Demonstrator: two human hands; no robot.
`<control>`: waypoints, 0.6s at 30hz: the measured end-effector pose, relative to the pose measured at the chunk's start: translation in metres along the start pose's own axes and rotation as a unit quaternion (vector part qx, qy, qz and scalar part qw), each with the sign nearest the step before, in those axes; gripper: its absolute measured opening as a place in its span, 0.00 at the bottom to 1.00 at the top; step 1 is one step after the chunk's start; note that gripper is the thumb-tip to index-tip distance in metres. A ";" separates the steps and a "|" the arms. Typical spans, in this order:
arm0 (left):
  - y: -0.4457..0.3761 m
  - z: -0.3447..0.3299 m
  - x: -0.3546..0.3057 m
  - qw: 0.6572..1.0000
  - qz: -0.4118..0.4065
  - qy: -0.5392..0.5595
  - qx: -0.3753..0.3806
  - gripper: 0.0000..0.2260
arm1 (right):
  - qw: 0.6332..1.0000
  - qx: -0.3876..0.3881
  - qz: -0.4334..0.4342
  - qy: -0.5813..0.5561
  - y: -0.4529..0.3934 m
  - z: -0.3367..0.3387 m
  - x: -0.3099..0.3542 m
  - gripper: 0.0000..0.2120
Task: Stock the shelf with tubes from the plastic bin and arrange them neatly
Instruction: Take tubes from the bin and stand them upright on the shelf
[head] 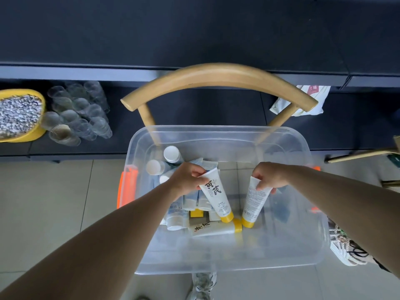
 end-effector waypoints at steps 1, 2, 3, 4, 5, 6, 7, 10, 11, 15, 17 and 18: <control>0.002 0.003 0.000 1.000 -0.001 -0.003 -0.001 0.08 | 1.000 -0.001 0.002 -0.008 0.003 0.000 0.002 0.04; 0.004 0.007 -0.001 1.000 0.000 -0.005 0.001 0.08 | 1.000 -0.003 0.001 -0.014 0.006 0.001 0.005 0.07; 0.006 0.010 -0.003 1.000 -0.001 -0.006 0.002 0.08 | 1.000 -0.009 0.000 -0.020 0.011 0.003 0.007 0.08; 0.009 0.013 -0.006 1.000 -0.004 -0.008 0.003 0.08 | 1.000 -0.020 0.001 -0.022 0.016 0.005 0.010 0.07; 0.012 0.017 -0.009 1.000 -0.009 -0.008 0.001 0.09 | 0.999 -0.032 0.001 -0.024 0.022 0.008 0.013 0.05; 0.016 0.020 -0.014 1.000 -0.014 -0.008 -0.001 0.10 | 0.999 -0.046 0.004 -0.027 0.028 0.012 0.016 0.04; 0.020 0.024 -0.019 1.000 -0.021 -0.008 -0.003 0.10 | 0.998 -0.061 0.009 -0.033 0.035 0.017 0.018 0.05; 0.036 0.040 -0.036 0.999 -0.039 -0.014 -0.008 0.08 | 0.991 -0.113 0.014 -0.070 0.059 0.036 0.025 0.06; 0.042 0.045 -0.042 0.999 -0.045 -0.016 -0.011 0.07 | 0.988 -0.130 0.015 -0.083 0.069 0.043 0.028 0.07; 0.076 0.075 -0.071 0.995 -0.083 -0.040 -0.032 0.05 | 0.974 -0.198 0.027 -0.104 0.118 0.067 0.047 0.05; 0.099 0.095 -0.087 0.992 -0.102 -0.059 -0.051 0.04 | 0.972 -0.215 0.032 -0.090 0.152 0.080 0.062 0.07; 0.112 0.107 -0.098 0.989 -0.113 -0.071 -0.058 0.04 | 0.971 -0.222 0.034 -0.077 0.171 0.087 0.070 0.08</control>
Point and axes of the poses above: each hand's wrist, its own y-axis away from the middle knuckle, its own z-axis out of the back of the hand, x = y × z, the point moved 3 cm from there along -y, towards the middle knuckle
